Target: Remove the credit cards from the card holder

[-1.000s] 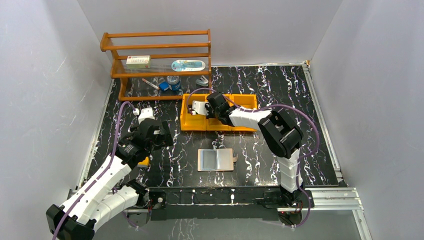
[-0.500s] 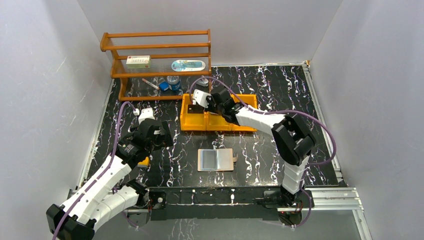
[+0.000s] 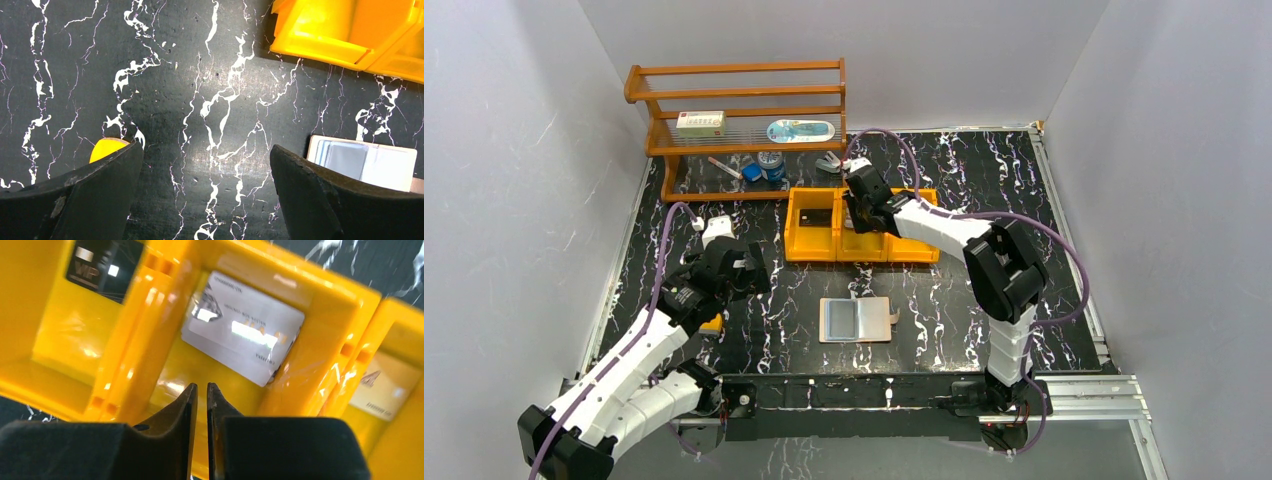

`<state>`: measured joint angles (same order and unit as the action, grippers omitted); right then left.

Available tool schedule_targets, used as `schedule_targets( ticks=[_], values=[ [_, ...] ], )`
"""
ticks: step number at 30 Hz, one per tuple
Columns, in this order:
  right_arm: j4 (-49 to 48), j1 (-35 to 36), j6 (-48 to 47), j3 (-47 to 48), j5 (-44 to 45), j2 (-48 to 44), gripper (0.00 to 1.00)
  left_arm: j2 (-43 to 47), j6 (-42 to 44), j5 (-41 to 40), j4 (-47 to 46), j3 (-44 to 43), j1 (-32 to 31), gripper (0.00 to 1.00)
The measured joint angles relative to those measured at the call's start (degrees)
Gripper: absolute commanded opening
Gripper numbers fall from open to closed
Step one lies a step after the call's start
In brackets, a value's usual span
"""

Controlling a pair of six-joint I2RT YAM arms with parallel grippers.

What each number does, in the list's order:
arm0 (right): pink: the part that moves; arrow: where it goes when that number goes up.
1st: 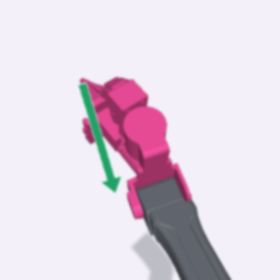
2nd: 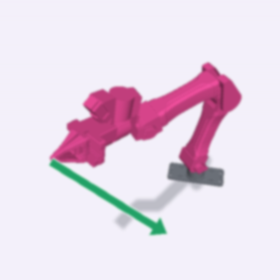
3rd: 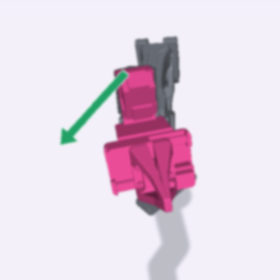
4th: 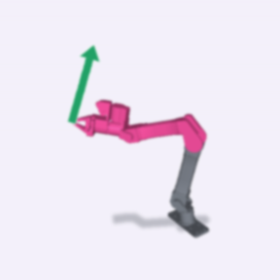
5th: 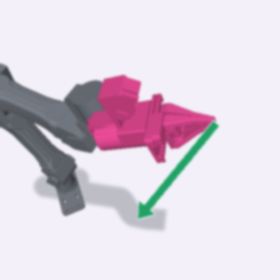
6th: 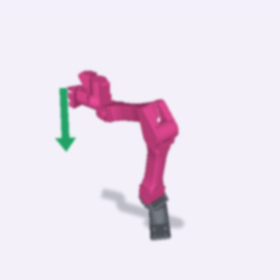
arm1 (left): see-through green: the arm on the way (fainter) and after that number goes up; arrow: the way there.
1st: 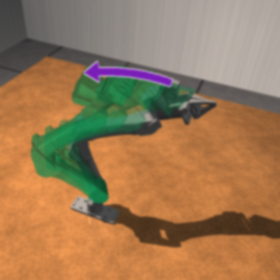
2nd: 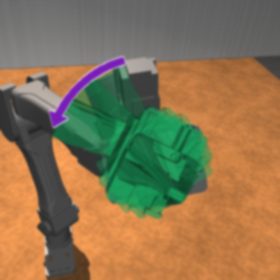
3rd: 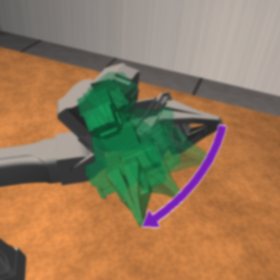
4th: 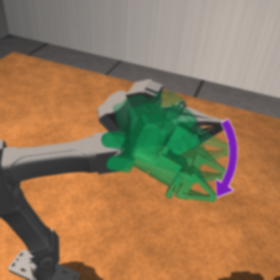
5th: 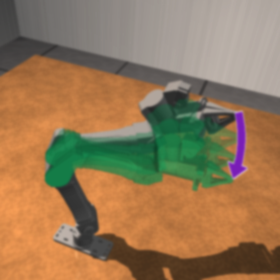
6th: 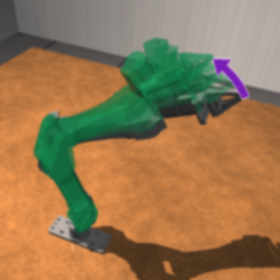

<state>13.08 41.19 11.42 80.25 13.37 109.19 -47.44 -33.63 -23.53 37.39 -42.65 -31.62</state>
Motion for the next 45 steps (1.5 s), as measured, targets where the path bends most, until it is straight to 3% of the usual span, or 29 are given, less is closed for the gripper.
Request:
schedule_targets(
  ticks=[4, 13, 22, 32, 38, 45],
  values=[
    [2.8, -1.18, 6.6, 0.15, -0.46, 2.8, 0.2, -0.26, 0.0, 0.09, 0.0, 0.02, 0.0, 0.98],
    [6.34, -1.95, 10.82, 5.14, 1.11, 8.74, 0.23, -0.52, 0.0, 0.13, 0.0, 0.0, 0.0, 0.98],
    [3.67, -1.79, 11.78, 4.55, 7.41, 9.38, 0.24, -0.81, 0.02, 0.15, 0.0, 0.0, 0.0, 0.98],
    [-1.18, -1.53, 12.44, 1.73, 9.18, 8.41, 0.32, -0.92, 0.02, 0.15, 0.0, 0.02, 0.0, 0.98],
    [-1.33, -1.38, 13.05, -3.54, 2.91, 0.74, 0.43, -1.44, 0.04, 0.17, -0.02, 0.0, 0.0, 0.98],
    [-4.72, -1.31, 16.87, -10.67, -6.73, -17.94, 0.54, -3.61, 0.24, 0.46, -0.04, 0.0, 0.0, 0.98]
  ],
)
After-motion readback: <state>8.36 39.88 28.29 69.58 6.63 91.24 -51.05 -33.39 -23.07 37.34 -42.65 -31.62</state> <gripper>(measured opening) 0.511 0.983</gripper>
